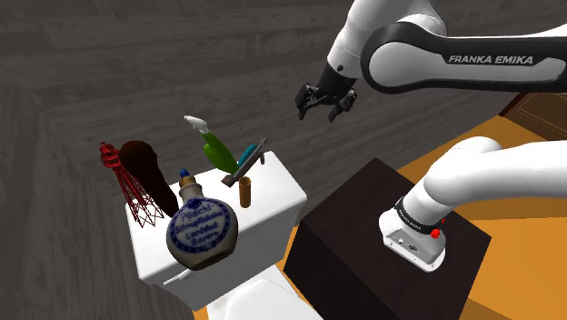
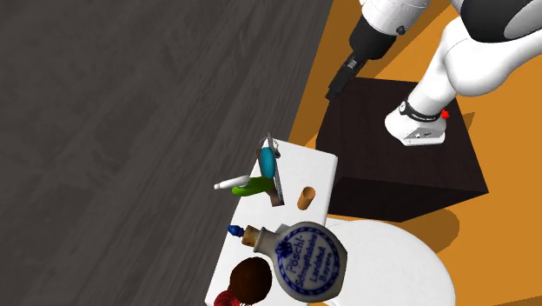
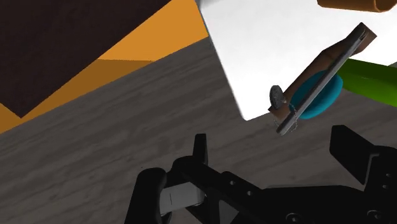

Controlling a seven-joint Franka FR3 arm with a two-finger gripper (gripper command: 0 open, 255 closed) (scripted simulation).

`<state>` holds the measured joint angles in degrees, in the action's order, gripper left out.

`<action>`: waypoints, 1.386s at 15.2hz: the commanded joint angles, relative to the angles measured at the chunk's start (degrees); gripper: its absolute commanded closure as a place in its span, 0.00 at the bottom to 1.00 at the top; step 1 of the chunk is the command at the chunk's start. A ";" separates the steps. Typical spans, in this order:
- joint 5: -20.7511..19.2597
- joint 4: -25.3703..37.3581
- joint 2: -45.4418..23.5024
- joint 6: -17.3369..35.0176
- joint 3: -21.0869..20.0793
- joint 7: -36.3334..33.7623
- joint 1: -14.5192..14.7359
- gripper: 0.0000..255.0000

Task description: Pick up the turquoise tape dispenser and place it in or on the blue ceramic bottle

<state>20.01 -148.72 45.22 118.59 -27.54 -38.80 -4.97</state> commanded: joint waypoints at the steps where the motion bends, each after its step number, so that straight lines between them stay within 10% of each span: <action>1: 1.59 -0.72 -1.97 3.96 -4.24 -5.99 -1.11 0.00; 7: 2.42 1.72 -12.16 15.49 -19.18 -24.42 -8.88 0.00; 11: -1.98 5.67 -20.45 22.36 -32.42 -38.88 -19.66 0.00; 14: -9.12 9.68 -26.85 26.45 -47.30 -51.79 -33.94 0.00; 18: -12.06 16.65 -27.07 29.07 -78.85 -63.55 -65.79 0.00; 21: -6.74 17.82 -23.43 30.08 -83.26 -60.95 -70.29 0.00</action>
<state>11.99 -131.18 20.93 148.11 -108.63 -100.07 -73.10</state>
